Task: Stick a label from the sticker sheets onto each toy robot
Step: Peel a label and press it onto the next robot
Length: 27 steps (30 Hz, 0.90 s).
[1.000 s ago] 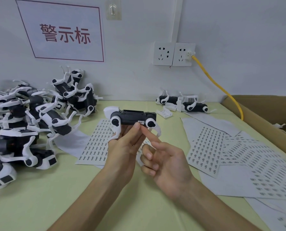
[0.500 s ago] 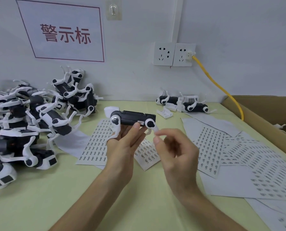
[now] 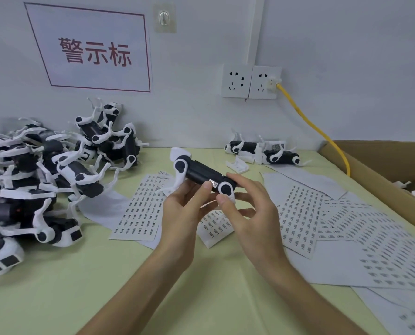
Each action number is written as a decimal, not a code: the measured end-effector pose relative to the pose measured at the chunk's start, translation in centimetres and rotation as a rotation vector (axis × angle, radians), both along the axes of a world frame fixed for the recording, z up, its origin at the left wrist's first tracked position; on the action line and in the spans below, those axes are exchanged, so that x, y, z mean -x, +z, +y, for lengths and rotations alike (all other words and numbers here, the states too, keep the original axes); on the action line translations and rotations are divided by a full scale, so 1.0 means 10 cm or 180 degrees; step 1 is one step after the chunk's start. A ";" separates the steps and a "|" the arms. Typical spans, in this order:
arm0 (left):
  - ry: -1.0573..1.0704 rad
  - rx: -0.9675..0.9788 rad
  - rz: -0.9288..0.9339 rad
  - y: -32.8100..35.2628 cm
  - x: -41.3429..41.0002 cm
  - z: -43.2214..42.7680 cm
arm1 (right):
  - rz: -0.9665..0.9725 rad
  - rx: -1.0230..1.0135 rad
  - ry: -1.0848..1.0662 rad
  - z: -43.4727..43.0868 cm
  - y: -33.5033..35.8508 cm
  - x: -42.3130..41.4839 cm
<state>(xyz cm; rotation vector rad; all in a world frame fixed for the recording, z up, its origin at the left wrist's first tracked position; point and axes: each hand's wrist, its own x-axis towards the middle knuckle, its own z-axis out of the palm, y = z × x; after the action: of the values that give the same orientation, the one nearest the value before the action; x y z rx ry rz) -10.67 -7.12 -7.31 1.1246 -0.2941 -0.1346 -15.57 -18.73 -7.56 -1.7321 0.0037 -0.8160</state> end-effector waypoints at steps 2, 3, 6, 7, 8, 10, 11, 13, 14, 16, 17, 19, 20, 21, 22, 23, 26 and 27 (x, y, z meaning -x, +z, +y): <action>-0.0005 -0.0014 0.0018 0.00 0.00 0.00 | -0.0012 -0.0001 -0.0060 0.01 0.00 0.00; -0.0012 -0.0015 0.0029 0.00 0.00 -0.01 | -0.0022 0.0002 -0.0079 0.01 0.00 0.00; -0.0067 0.0022 0.0032 0.01 0.00 0.01 | -0.0057 0.0008 -0.0084 0.00 -0.02 0.00; -0.0081 0.0046 0.0041 0.01 -0.01 0.01 | -0.0069 0.0010 -0.0070 0.00 -0.03 0.00; -0.0077 0.0062 0.0057 0.01 -0.01 0.01 | -0.0084 0.0023 -0.0053 0.00 -0.03 0.00; 0.0007 0.0059 0.0085 0.00 -0.01 0.00 | -0.0134 0.0104 -0.0052 0.01 -0.04 -0.01; 0.0065 0.0039 0.0086 -0.01 -0.02 0.00 | -0.0155 0.0148 -0.0064 0.02 -0.04 -0.01; 0.0132 -0.0013 0.0045 -0.02 -0.03 0.00 | -0.0176 0.0175 -0.0080 0.02 -0.03 -0.01; 0.0136 -0.0024 0.0012 -0.03 -0.02 0.00 | -0.0183 0.0192 -0.0089 0.02 -0.03 -0.01; 0.0112 -0.0008 -0.0028 -0.03 -0.03 0.01 | -0.0185 0.0261 -0.0114 0.01 -0.04 -0.01; 0.0094 0.0019 -0.0013 -0.03 -0.03 0.02 | -0.0177 0.0293 -0.0121 0.01 -0.05 0.00; 0.0054 0.0101 0.0107 -0.03 -0.05 0.03 | -0.0153 0.0358 -0.0145 0.02 -0.06 0.00; 0.0040 0.0124 0.0157 -0.02 -0.05 0.03 | -0.0147 0.0392 -0.0165 0.03 -0.06 0.00; 0.0027 0.0117 0.0158 -0.02 -0.05 0.03 | -0.0149 0.0413 -0.0183 0.03 -0.07 -0.01; 0.0017 0.0080 0.0112 -0.03 -0.05 0.02 | -0.0155 0.0416 -0.0195 0.04 -0.07 -0.01; 0.0011 0.0024 0.0045 -0.03 -0.05 0.02 | -0.0165 0.0399 -0.0203 0.04 -0.07 -0.01; -0.0017 -0.0106 -0.0102 -0.04 -0.03 -0.01 | -0.0213 0.0299 -0.0195 0.02 -0.07 -0.01; -0.0029 -0.0137 -0.0130 -0.04 -0.03 -0.02 | -0.0222 0.0271 -0.0182 0.01 -0.06 -0.01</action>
<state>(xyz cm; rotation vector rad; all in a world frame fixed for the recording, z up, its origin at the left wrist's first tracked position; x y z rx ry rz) -10.39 -7.29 -7.72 1.1699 -0.3342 -0.1267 -15.51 -18.58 -8.18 -1.7895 -0.0291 -0.9300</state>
